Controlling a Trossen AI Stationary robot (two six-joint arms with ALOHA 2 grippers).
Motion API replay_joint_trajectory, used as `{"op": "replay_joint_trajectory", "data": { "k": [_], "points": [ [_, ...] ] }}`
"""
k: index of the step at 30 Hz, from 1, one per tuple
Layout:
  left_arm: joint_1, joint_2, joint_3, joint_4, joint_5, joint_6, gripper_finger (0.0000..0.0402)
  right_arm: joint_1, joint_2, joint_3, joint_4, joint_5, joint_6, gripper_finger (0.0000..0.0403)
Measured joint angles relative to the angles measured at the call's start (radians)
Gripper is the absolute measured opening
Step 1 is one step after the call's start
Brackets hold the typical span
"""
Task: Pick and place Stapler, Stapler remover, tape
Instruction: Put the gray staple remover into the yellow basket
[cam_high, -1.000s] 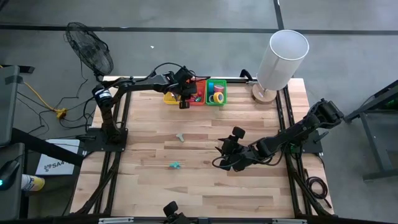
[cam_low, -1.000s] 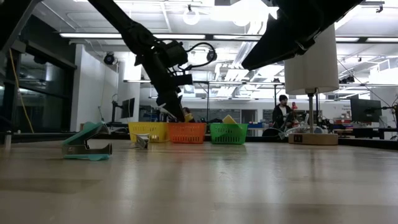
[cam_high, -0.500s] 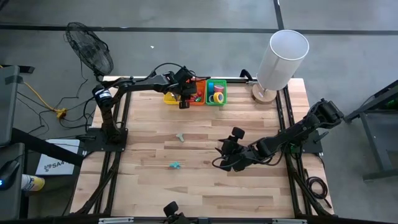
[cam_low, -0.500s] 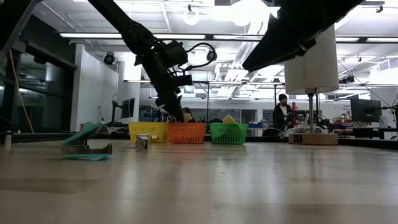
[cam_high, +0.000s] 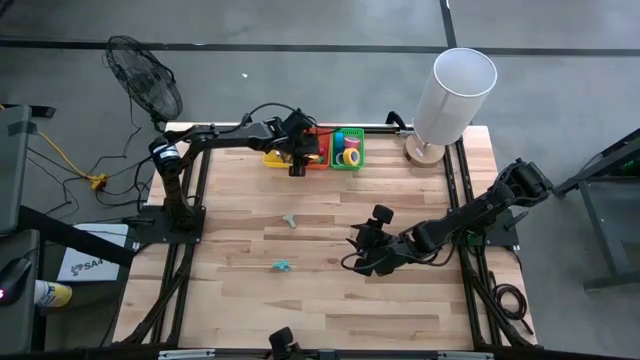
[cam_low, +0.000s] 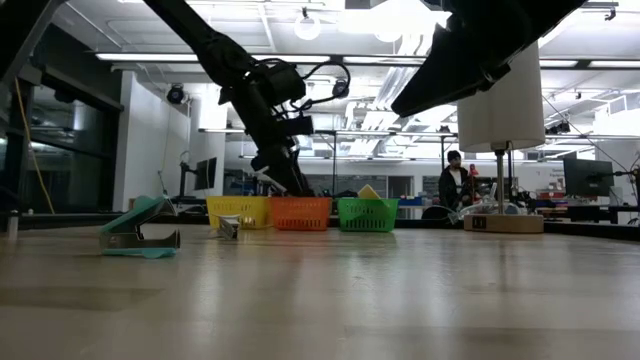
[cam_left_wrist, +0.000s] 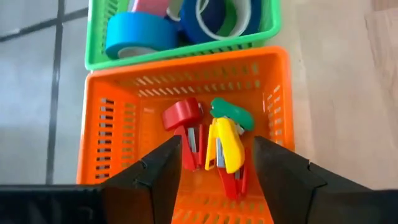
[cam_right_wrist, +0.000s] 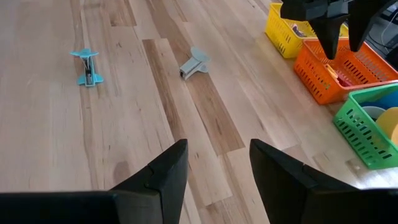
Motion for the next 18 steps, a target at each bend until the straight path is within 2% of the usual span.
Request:
{"op": "replay_joint_trajectory", "data": {
  "k": [4,10,18],
  "points": [
    [-0.012,-0.027,0.000,-0.036,0.001,0.067,0.0191,0.000,0.000,0.000,-0.001,0.000,0.000,0.0165],
    [-0.031,-0.106,0.000,-0.211,0.008,0.179,0.0191,0.000,0.000,0.000,-0.030,0.000,0.018,0.0165],
    [-0.118,-0.165,0.000,-0.398,0.091,0.297,0.0191,0.000,0.000,0.000,-0.051,0.000,0.038,0.0165]
  ]
}}
